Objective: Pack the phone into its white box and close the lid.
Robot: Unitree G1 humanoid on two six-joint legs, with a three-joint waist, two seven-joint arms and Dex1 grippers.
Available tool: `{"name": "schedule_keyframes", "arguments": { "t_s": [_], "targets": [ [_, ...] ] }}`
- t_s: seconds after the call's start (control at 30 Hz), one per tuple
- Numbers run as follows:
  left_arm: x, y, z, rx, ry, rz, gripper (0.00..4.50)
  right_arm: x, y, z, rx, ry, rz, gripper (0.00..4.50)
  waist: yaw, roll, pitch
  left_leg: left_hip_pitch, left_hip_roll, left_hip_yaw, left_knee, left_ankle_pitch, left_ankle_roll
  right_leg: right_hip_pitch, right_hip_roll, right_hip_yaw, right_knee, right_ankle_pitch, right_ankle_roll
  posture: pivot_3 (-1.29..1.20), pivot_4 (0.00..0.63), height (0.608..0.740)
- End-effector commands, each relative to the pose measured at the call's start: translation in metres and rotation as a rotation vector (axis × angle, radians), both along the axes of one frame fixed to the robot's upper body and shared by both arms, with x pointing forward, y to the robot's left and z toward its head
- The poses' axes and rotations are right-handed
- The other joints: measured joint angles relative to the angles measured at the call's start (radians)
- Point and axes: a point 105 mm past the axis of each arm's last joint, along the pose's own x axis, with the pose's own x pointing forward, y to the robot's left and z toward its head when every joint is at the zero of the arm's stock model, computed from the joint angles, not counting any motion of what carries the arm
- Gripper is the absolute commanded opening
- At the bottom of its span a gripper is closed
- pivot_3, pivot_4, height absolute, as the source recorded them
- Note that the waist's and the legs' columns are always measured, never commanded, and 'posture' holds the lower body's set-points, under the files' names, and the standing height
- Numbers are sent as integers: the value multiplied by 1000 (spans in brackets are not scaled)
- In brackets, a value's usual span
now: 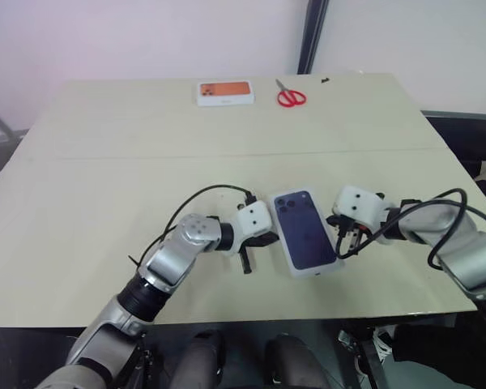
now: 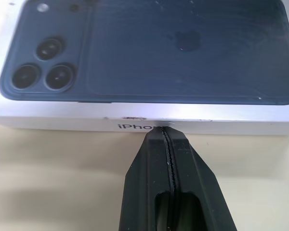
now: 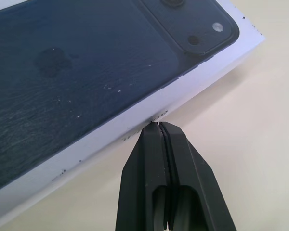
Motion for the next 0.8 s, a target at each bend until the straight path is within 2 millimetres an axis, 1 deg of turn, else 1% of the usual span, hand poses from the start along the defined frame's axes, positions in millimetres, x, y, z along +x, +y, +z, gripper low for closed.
{"name": "schedule_keyframes", "arguments": {
  "t_s": [0.03, 0.37, 0.57, 0.8],
  "targets": [
    [1, -7, 21, -64, -63, -19, 0, -1, 2, 11, 7, -39, 13, 17, 0, 0, 0, 0, 0, 0, 0, 0, 0, 0, 0, 0, 0, 0, 0, 0, 150, 740],
    [1, -10, 27, -96, -67, -18, 0, -1, 1, 8, 7, -26, 8, 17, 0, 0, 0, 0, 0, 0, 0, 0, 0, 0, 0, 0, 0, 0, 0, 0, 150, 740],
    [1, -10, 27, -95, -67, -21, 0, -1, 0, 6, 6, -21, 3, 17, -1, 0, 0, 0, 0, 0, 0, 0, 0, 0, 0, 0, 0, 0, 0, 0, 150, 740],
    [-2, -11, 22, -73, -61, -41, 0, -4, -3, -1, 5, 3, -10, 17, -1, 0, 0, 0, 0, 0, 0, 0, 0, 0, 0, 0, 0, 0, 0, 0, 150, 740]
  ]
}}
